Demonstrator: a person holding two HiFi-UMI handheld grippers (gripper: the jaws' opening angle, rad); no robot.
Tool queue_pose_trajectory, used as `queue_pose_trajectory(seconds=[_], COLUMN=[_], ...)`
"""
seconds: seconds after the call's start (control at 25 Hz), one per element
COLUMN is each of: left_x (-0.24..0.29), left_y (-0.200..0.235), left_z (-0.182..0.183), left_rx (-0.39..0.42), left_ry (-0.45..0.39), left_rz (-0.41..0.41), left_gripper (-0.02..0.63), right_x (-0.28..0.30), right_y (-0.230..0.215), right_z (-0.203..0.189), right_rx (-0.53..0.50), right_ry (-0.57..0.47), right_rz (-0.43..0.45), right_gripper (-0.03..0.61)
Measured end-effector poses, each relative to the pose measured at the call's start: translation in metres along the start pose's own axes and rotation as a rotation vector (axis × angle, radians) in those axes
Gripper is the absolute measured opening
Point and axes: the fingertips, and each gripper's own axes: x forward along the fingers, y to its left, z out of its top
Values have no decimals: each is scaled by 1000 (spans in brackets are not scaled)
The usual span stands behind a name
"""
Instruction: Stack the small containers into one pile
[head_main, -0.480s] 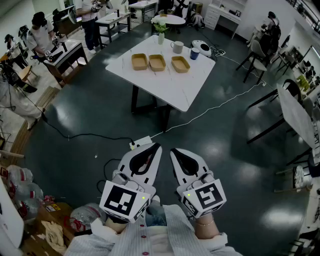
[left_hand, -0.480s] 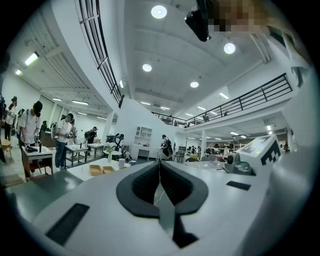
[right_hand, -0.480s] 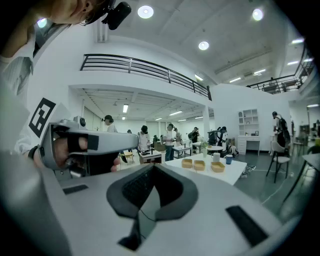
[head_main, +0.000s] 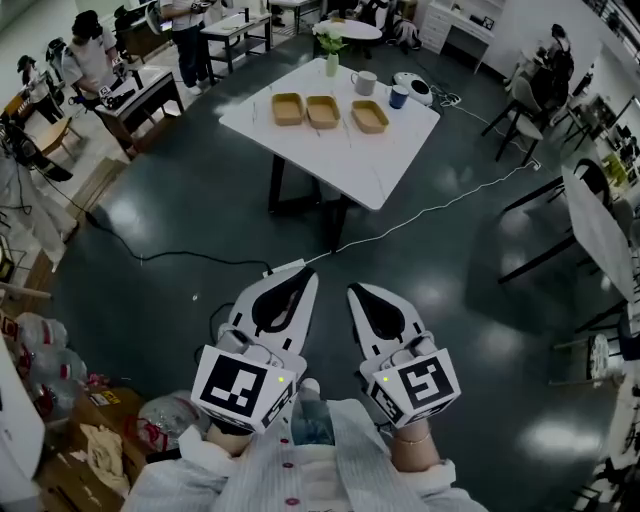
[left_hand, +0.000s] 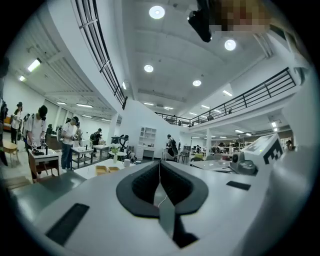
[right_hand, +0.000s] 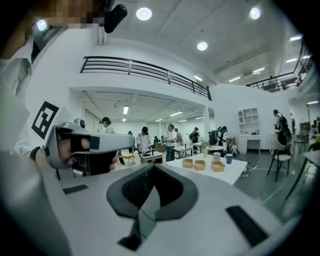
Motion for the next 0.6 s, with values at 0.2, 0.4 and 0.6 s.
queue_pose_trajectory(seconds=[0.2, 0.4, 0.6], left_x=[-13, -5, 18], left_y=[10, 31, 76], left_z=[-7, -9, -7], left_rx=[-15, -29, -29], left_ry=[-2, 1, 0], left_rz=[45, 50, 52], left_gripper=[20, 20, 20], right_x=[0, 22, 69], right_y=[5, 4, -6], right_z=[-9, -11, -10], right_rx=[0, 3, 4], right_ry=[15, 34, 47], right_rz=[12, 16, 11], right_gripper=[11, 11, 11])
